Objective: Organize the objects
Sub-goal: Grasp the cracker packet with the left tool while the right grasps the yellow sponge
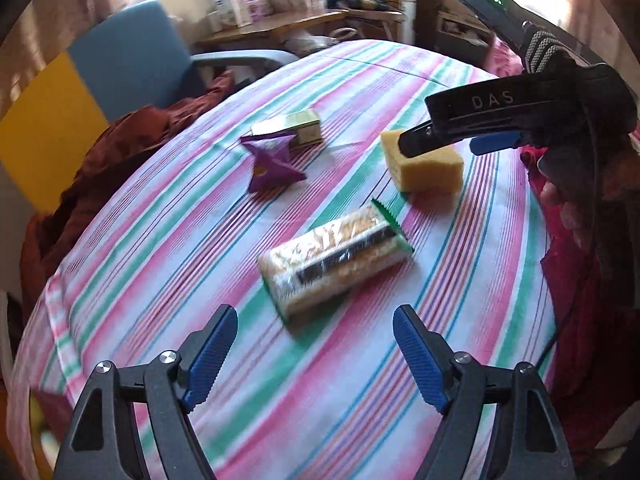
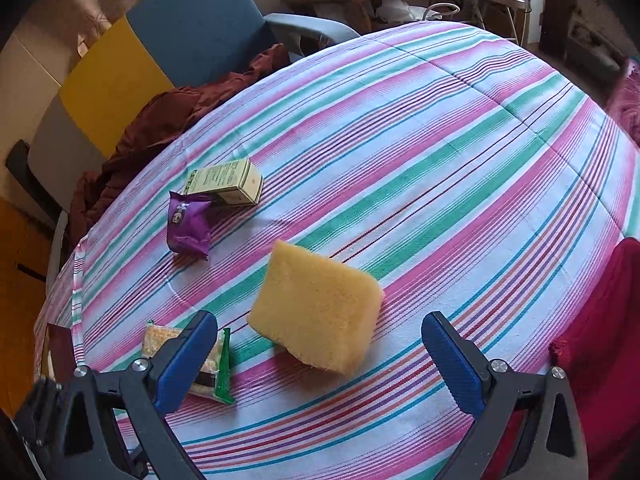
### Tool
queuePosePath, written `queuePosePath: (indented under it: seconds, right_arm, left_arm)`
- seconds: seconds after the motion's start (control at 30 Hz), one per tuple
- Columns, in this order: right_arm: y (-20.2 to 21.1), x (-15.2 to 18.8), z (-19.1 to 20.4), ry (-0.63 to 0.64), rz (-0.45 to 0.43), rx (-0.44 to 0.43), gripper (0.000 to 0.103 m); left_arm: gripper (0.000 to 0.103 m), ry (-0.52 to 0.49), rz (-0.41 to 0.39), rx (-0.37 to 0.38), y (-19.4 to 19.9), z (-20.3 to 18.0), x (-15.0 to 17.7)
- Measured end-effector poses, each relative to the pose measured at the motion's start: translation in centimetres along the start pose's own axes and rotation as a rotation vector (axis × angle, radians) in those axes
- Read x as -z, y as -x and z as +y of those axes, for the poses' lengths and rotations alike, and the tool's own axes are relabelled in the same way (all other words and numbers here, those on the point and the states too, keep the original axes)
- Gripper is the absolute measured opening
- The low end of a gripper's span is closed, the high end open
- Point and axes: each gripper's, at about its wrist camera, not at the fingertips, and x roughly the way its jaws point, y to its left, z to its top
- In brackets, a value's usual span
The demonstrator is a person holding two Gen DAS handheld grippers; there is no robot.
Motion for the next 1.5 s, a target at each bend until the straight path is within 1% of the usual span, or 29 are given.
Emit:
queuePosePath:
  seconds: [0.2, 0.33, 0.47, 0.57, 0.7, 0.77, 0.8, 0.83, 0.87, 0.9, 0.93, 1.07, 1.17, 1.23, 1.3, 1.4, 1.5]
  right_arm:
    - [-0.6, -0.2, -0.1, -0.005, 0.014, -0.006, 0.103]
    - [-1.0, -0.3, 0.1, 0.002, 0.023, -0.018, 0.103]
    - [-1.4, -0.5, 0.5, 0.013, 0.023, -0.025, 0.103]
    - [-1.9, -0.6, 0.6, 0.025, 0.018, -0.018, 0.103]
    - [-2.3, -0.7, 1.0, 0.06, 0.0, 0.007, 0.103]
    - [-2.7, -0.7, 1.2, 0.076, -0.005, 0.013, 0.102]
    - [-2.8, -0.7, 1.4, 0.085, -0.005, 0.02, 0.102]
    - [-3.0, -0.7, 1.4, 0.093, -0.004, 0.026, 0.095]
    - [-3.1, -0.6, 1.5, 0.104, -0.002, 0.029, 0.085]
    - [-3.2, -0.5, 1.7, 0.121, -0.003, 0.042, 0.08]
    - [-3.2, -0.4, 1.9, 0.143, -0.012, 0.07, 0.071]
    - [-2.9, -0.4, 1.9, 0.162, -0.013, 0.065, 0.065]
    - [-2.9, -0.2, 2.8, 0.196, 0.001, 0.032, 0.065]
    - [-2.8, 0.2, 4.2, 0.248, 0.005, -0.003, 0.065]
    - [-2.7, 0.8, 5.7, 0.314, 0.019, -0.044, 0.065]
    - [-3.1, 2.0, 7.4, 0.405, 0.056, -0.06, 0.065]
    - [-3.2, 3.2, 8.9, 0.48, 0.064, -0.056, 0.065]
  left_arm:
    - [0.082, -0.114, 0.024, 0.04, -2.5, -0.2, -2.2]
    - [0.082, -0.176, 0.048, 0.054, -4.3, -0.2, -2.9]
    - [0.082, -0.202, 0.052, 0.096, -5.5, 0.0, -3.3]
    - [0.082, -0.198, 0.062, 0.121, -6.6, 0.2, -3.6]
    - [0.081, -0.092, 0.062, 0.189, -7.5, 1.3, -3.9]
    - [0.074, -0.047, 0.031, 0.182, -7.5, 1.7, -3.6]
    - [0.069, -0.023, 0.019, 0.171, -7.4, 1.8, -3.4]
    - [0.062, 0.007, 0.009, 0.167, -7.3, 2.1, -3.2]
    - [0.059, 0.03, 0.006, 0.161, -7.2, 2.3, -3.1]
    - [0.053, 0.057, 0.004, 0.153, -7.1, 2.4, -3.0]
    - [0.051, 0.082, 0.003, 0.147, -7.0, 2.6, -2.8]
    - [0.05, 0.153, 0.012, 0.101, -6.2, 2.7, -1.6]
    - [0.05, 0.234, 0.009, 0.07, -5.4, 3.0, -0.2]
    - [0.05, 0.312, 0.0, 0.049, -4.4, 3.3, 1.3]
    - [0.05, 0.363, -0.016, 0.028, -3.7, 3.4, 2.5]
    - [0.05, 0.399, -0.034, -0.024, -2.4, 2.6, 4.7]
    - [0.05, 0.416, -0.041, -0.065, -1.4, 1.9, 6.2]
